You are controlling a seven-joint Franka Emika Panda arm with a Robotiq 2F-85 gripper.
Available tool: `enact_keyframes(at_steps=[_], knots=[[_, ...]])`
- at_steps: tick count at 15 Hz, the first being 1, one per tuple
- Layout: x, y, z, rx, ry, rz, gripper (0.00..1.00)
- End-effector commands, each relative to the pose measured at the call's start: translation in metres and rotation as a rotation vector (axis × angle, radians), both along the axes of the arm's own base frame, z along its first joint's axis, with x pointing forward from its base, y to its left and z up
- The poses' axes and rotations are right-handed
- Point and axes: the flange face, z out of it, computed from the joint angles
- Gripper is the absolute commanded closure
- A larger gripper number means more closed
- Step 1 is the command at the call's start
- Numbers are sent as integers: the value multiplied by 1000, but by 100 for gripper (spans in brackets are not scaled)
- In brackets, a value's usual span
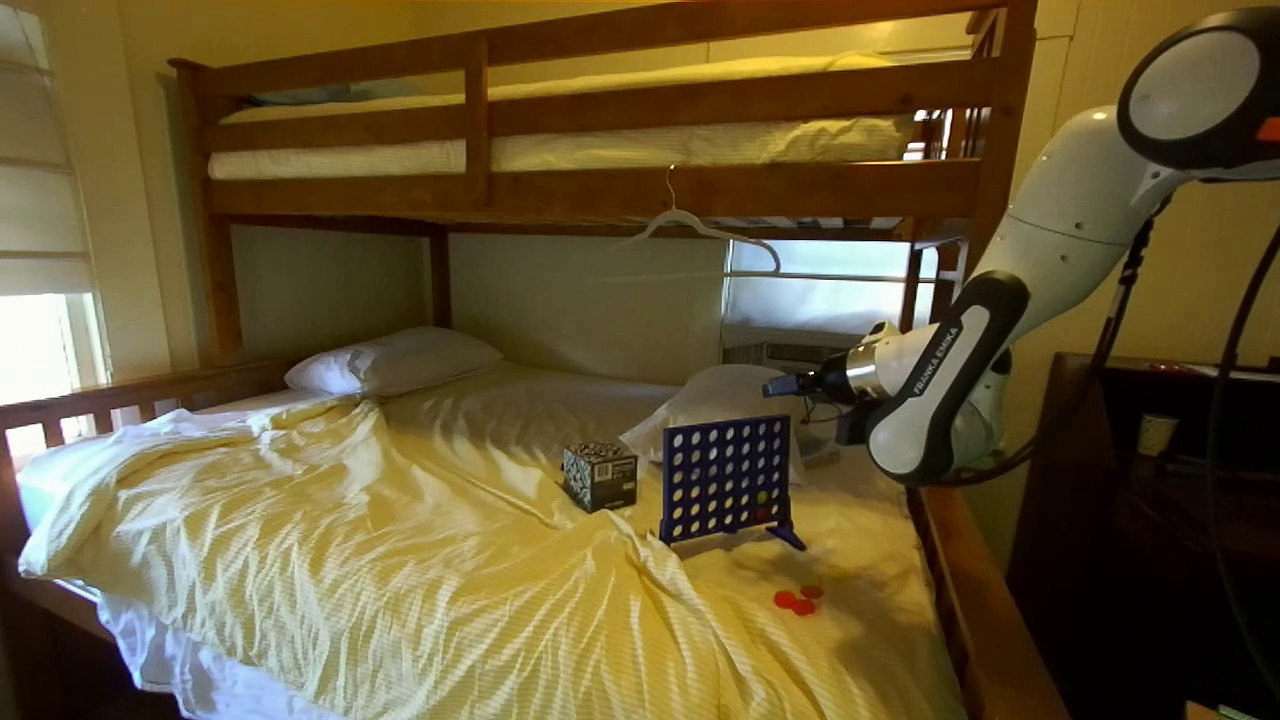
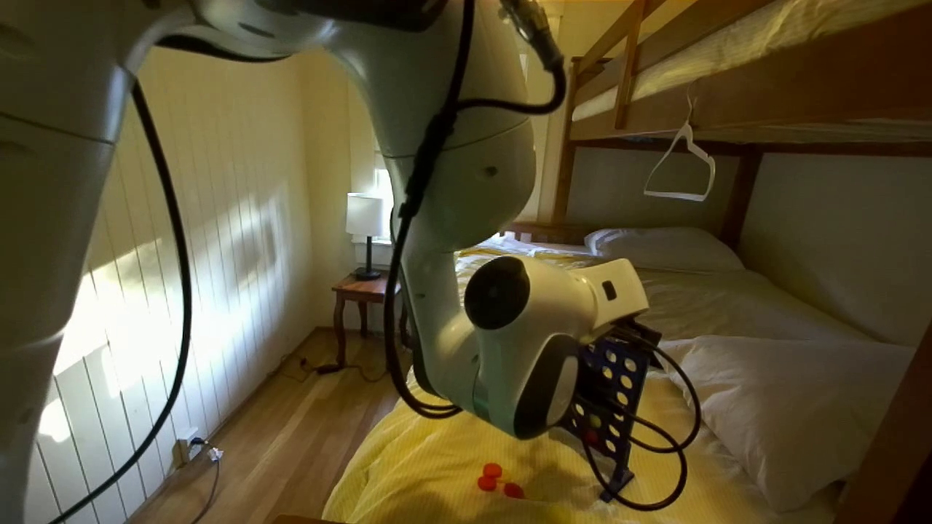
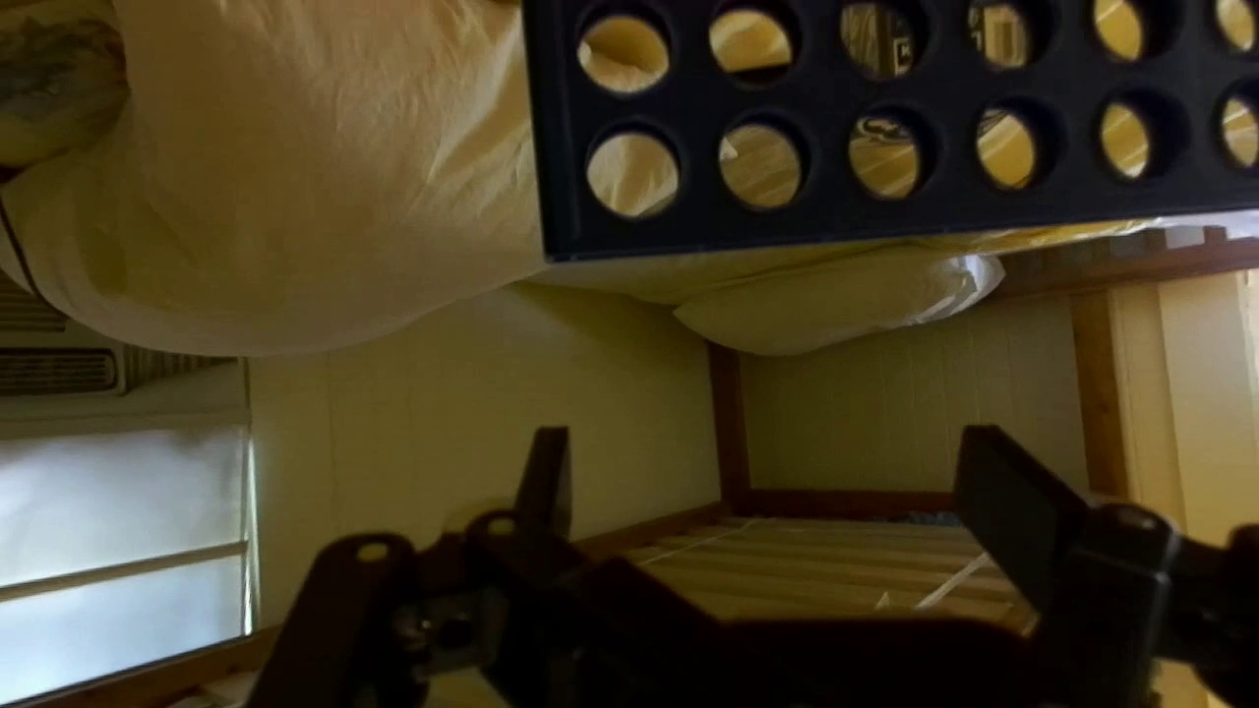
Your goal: Put one yellow circle into the blue platform
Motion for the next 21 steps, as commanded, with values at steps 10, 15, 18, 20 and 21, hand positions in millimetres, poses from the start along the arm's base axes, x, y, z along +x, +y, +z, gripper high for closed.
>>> enact_keyframes(at_steps=[10, 15, 18, 20, 21], knots=[[-17, -6, 7, 53, 430, -22, 0], [-13, 2, 0, 60, 499, -17, 0], [-11, 4, -4, 65, 523, -16, 0], [-11, 5, -6, 67, 540, -17, 0], [-11, 5, -6, 68, 545, -18, 0]])
